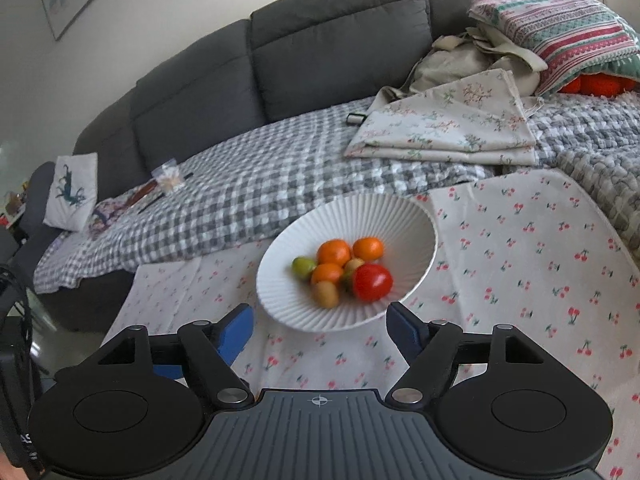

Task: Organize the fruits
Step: 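Move both grippers back toward the last two fruits on the cloth, then grasp the pale kiwi with the left gripper while the right gripper grasps the yellow-brown tomato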

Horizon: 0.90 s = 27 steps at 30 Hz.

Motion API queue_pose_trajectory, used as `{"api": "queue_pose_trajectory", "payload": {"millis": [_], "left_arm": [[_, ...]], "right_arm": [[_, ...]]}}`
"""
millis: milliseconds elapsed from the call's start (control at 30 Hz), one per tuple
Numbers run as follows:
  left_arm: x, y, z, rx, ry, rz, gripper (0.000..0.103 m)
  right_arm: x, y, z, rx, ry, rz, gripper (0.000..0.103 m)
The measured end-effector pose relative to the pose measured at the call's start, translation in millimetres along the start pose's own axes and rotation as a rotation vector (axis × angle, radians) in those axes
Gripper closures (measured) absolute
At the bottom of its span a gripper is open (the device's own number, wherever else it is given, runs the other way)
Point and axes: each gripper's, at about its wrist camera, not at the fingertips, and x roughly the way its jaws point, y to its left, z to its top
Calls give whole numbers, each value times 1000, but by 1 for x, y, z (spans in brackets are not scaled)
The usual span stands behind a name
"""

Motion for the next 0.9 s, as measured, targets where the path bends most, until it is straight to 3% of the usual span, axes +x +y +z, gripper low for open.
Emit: {"api": "queue_pose_trajectory", "payload": {"millis": [567,767,900], "left_arm": [[21,-5,-24,65,123,-21,47],[28,-7,-24,75,111,-26,57],[36,-9,-27,91,131,-26,74]], "right_arm": [[-1,0,-28,20,73,-20,28],[8,1,-33,10,95,-32,28],[11,2,-35,3,104,-31,28]]}}
